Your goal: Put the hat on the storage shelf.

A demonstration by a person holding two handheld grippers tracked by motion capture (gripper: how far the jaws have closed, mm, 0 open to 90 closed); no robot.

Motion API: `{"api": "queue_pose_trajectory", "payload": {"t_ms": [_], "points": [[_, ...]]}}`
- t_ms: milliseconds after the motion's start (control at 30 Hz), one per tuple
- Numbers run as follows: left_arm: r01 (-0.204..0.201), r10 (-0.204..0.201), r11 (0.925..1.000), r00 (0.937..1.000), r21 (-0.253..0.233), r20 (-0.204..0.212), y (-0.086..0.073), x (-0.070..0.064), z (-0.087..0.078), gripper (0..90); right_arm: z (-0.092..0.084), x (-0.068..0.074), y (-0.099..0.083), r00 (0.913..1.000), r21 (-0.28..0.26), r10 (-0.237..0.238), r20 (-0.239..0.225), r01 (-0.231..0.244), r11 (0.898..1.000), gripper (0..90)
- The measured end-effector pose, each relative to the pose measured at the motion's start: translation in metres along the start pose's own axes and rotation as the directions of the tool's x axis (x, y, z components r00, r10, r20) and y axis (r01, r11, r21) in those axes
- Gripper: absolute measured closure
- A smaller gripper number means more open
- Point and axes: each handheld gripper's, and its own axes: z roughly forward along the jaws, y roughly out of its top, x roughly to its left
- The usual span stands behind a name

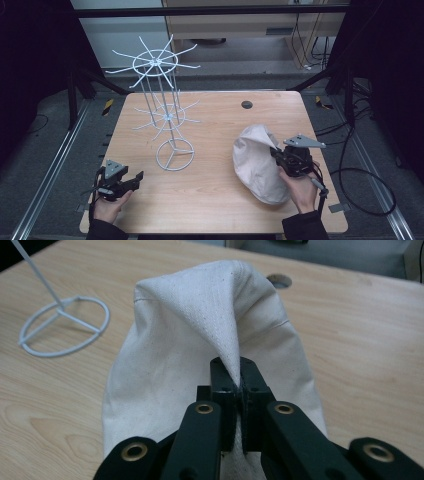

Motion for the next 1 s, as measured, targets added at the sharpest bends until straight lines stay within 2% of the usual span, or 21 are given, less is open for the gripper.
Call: {"api": "queue_pose_trajectory", "payload": {"t_ms": [33,167,333,567,733,767,800,833,1000], "points": [[0.0,0.0,1.0,1.0,0.0,0.0,0.0,0.0,0.0,37.6,0.0,0.0,0.0,1.0,0.0,0.0,0.0,0.0,1.0,88.2],[0.0,0.0,1.0,1.0,0.0,0.0,0.0,0.0,0.0,37.6,-0.014,0.003,0.006,0.9997,-0.079,-0.016,-0.021,0.014,0.997,88.2],[0.0,0.0,1.0,1.0,0.0,-0.001,0.0,0.0,0.0,37.6,-0.026,0.006,0.012,0.998,-0.129,-0.016,-0.06,0.008,0.992,88.2],[0.019,-0.019,0.9998,0.9998,-0.007,0.003,0.0,0.0,0.0,37.5,-0.04,0.012,0.023,0.9951,-0.215,-0.036,-0.092,0.016,0.977,88.3],[0.033,-0.033,0.9994,0.9995,-0.011,-0.004,0.0,0.003,0.0,37.4,-0.057,0.018,0.033,0.992,-0.311,-0.056,-0.113,0.018,0.95,88.3],[0.033,-0.033,0.9994,0.9995,-0.011,-0.004,0.0,0.003,0.0,37.3,-0.057,0.018,0.033,0.992,-0.311,-0.056,-0.113,0.018,0.95,88.3],[0.04,-0.04,0.9991,0.9992,-0.017,-0.007,-0.001,0.003,0.0,37.3,-0.063,0.02,0.038,0.9903,-0.347,-0.058,-0.126,0.011,0.938,88.3],[0.042,-0.042,0.9989,0.9991,-0.019,-0.009,-0.001,0.003,0.0,37.3,-0.066,0.021,0.04,0.9893,-0.364,-0.057,-0.134,0.004,0.931,88.3],[0.04,-0.04,0.999,0.9991,-0.02,-0.012,0.0,0.004,-0.002,37.2,-0.073,0.029,0.052,0.9848,-0.427,-0.071,-0.159,-0.004,0.904,88.3]]}}
